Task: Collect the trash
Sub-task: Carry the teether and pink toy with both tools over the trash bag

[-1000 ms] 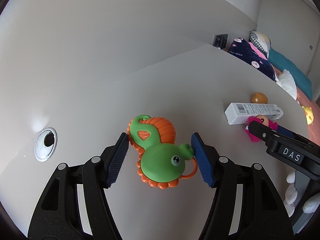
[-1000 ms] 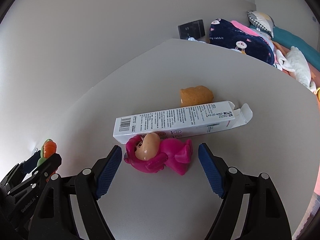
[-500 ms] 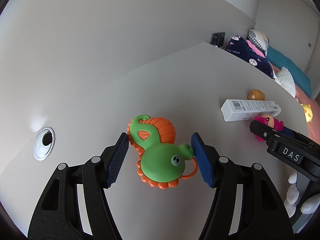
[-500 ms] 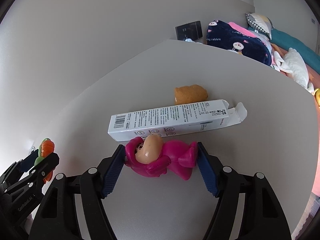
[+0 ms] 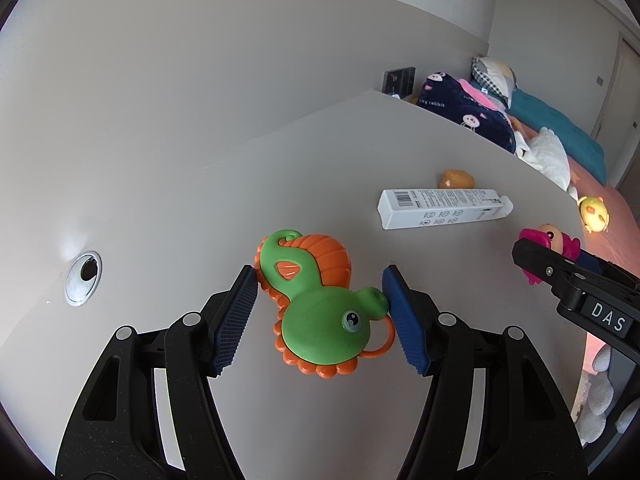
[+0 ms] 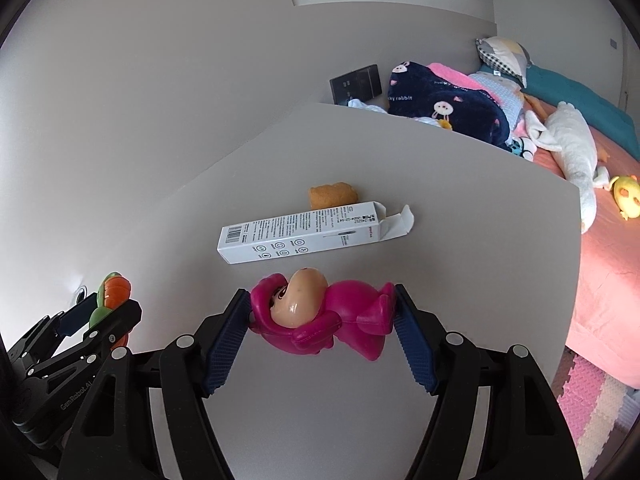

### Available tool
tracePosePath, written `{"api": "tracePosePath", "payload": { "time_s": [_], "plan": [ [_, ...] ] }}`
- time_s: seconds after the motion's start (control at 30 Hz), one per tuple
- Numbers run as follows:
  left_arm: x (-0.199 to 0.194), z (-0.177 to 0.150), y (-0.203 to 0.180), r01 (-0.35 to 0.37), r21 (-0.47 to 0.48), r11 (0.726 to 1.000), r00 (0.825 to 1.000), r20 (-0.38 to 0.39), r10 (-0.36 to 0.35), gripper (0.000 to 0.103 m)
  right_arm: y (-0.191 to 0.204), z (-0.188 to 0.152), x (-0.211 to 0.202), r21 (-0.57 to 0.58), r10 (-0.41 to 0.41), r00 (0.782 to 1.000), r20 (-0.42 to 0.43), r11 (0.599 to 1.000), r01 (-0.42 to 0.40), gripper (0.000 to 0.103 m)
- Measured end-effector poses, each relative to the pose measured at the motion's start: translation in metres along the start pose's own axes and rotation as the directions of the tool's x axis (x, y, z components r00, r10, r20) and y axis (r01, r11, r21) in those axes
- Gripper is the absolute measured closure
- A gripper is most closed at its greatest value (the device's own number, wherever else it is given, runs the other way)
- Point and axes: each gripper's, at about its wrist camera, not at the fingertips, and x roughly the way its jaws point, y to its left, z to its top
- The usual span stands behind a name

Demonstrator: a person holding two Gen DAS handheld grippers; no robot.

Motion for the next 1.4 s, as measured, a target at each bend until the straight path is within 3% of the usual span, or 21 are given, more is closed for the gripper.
{"api": "tracePosePath", "payload": {
  "time_s": [0.8,1.4],
  "plan": [
    [-0.05,-0.024,-0.084,0.115,0.12,0.986,0.993,0.018,-0.118,0.04,-0.064,-0.042,-0.099,0.044,-0.118,0.99,0.083,0.992,0.114,0.032],
    [-0.072,-0.042,-0.169,0.212,0.24,0.947,0.976,0.005,-0.22,0.04,-0.134,-0.075,-0.16,0.154,-0.23,0.966,0.118,0.965,0.211,0.032]
  ]
}}
